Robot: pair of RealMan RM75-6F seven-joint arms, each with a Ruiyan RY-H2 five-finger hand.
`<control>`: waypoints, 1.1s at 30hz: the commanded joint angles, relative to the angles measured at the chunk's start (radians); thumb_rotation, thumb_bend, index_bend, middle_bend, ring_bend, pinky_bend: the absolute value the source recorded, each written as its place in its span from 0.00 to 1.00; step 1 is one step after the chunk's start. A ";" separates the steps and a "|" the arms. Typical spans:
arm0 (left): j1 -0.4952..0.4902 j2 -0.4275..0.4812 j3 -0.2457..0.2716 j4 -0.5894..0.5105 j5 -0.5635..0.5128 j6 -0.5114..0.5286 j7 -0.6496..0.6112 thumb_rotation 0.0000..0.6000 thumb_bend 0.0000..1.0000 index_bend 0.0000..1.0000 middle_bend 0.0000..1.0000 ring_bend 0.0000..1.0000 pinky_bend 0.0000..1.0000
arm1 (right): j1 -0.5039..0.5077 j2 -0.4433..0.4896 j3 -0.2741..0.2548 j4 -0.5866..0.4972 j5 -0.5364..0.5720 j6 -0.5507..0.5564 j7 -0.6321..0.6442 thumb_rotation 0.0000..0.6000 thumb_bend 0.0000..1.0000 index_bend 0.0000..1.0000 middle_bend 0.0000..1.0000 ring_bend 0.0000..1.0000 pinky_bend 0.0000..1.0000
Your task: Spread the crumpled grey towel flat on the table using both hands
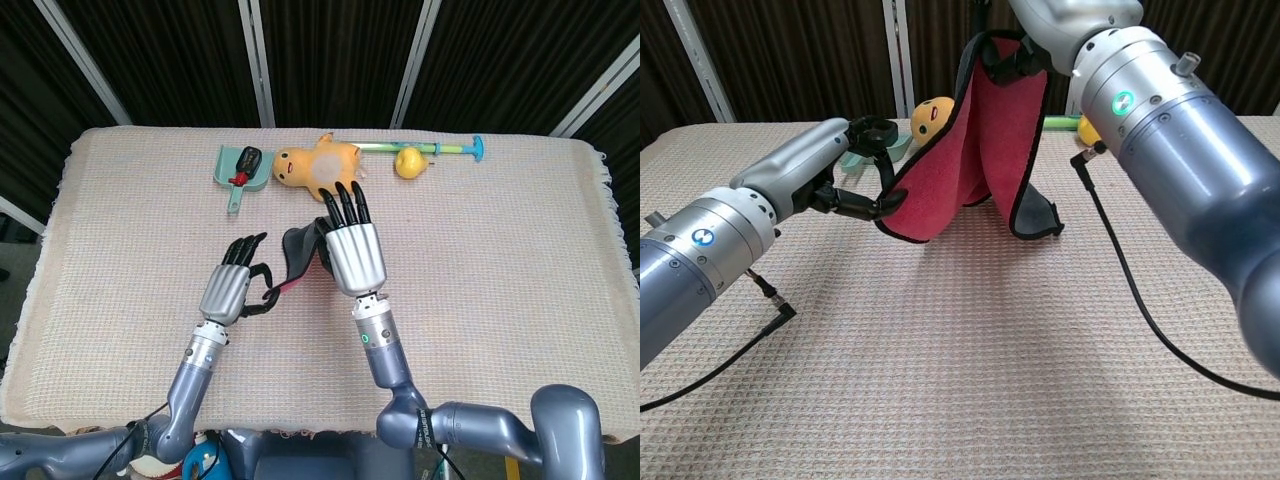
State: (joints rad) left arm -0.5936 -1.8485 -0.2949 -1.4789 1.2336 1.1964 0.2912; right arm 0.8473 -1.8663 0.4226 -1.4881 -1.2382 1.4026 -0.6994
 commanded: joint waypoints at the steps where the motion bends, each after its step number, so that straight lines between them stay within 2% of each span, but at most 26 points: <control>1: -0.005 -0.003 0.000 0.004 -0.006 -0.003 0.004 1.00 0.35 0.56 0.03 0.00 0.00 | -0.003 0.004 -0.003 -0.002 -0.002 0.001 0.001 1.00 0.60 0.55 0.20 0.09 0.06; 11: -0.015 0.003 0.004 -0.007 -0.016 -0.005 0.015 1.00 0.46 0.58 0.04 0.00 0.00 | -0.012 0.018 -0.007 -0.016 -0.004 0.007 0.003 1.00 0.60 0.55 0.20 0.09 0.06; 23: -0.016 0.027 0.006 -0.029 -0.017 0.005 0.011 1.00 0.48 0.59 0.04 0.00 0.00 | -0.026 0.040 -0.021 -0.045 -0.012 0.012 -0.004 1.00 0.60 0.55 0.20 0.09 0.06; 33: -0.032 0.107 -0.039 -0.080 0.016 0.029 0.021 1.00 0.48 0.60 0.04 0.00 0.00 | -0.069 0.078 -0.059 -0.065 -0.018 0.016 0.028 1.00 0.60 0.55 0.20 0.09 0.06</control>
State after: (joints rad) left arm -0.6218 -1.7498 -0.3269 -1.5524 1.2448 1.2233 0.3077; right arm 0.7823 -1.7923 0.3672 -1.5511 -1.2551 1.4181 -0.6752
